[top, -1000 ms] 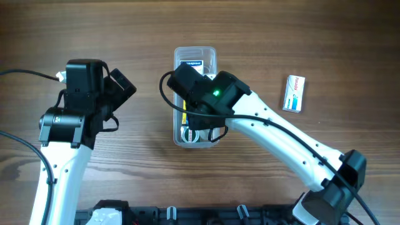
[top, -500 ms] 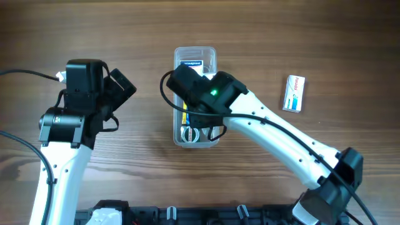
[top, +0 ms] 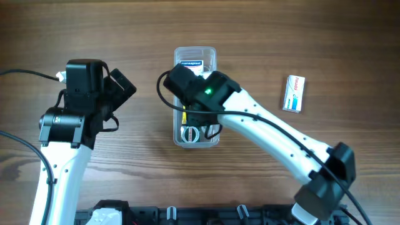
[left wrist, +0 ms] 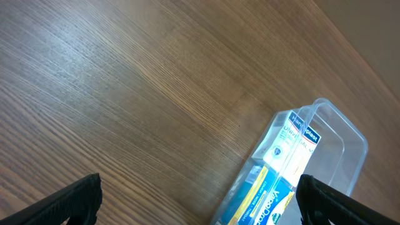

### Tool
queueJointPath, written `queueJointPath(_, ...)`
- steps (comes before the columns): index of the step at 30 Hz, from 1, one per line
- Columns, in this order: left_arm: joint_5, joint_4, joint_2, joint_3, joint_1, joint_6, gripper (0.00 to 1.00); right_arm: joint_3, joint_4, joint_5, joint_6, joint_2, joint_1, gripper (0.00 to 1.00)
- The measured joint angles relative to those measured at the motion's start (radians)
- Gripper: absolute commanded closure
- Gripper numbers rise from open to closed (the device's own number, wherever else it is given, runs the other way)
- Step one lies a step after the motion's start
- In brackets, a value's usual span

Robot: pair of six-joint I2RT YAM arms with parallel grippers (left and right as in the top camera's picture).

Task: Pack container
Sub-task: 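Lower the dropper bottle into the container beside the Zam-Buk tin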

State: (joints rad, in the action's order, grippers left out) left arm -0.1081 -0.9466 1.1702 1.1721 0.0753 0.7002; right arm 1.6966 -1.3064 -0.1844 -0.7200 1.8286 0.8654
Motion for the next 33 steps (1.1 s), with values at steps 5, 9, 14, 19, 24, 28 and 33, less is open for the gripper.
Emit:
queueJointPath(5,0.000,0.000,0.000,0.000,0.000,0.000,0.00,-0.004,-0.023,0.000,-0.018,0.010,0.000,0.69)
queueJointPath(9,0.000,0.000,0.000,0.000,0.000,0.000,0.00,-0.004,-0.025,0.000,-0.021,0.010,0.000,0.69)
queueJointPath(14,0.000,0.000,0.000,0.000,0.000,0.000,0.00,-0.004,-0.025,0.000,-0.026,0.010,0.000,0.69)
queueJointPath(19,0.000,0.000,0.000,0.000,0.000,0.000,0.00,-0.016,-0.023,0.000,-0.041,0.010,0.000,0.68)
queueJointPath(24,0.000,0.000,0.000,0.000,0.000,0.000,0.00,-0.080,0.019,0.001,-0.047,0.011,0.000,0.68)
queueJointPath(28,0.000,0.000,0.000,0.000,0.000,0.000,0.00,-0.103,0.042,0.002,-0.047,0.012,0.000,0.68)
queueJointPath(33,0.000,0.000,0.000,0.000,0.000,0.000,0.00,-0.104,0.058,0.001,-0.047,0.012,0.000,0.68)
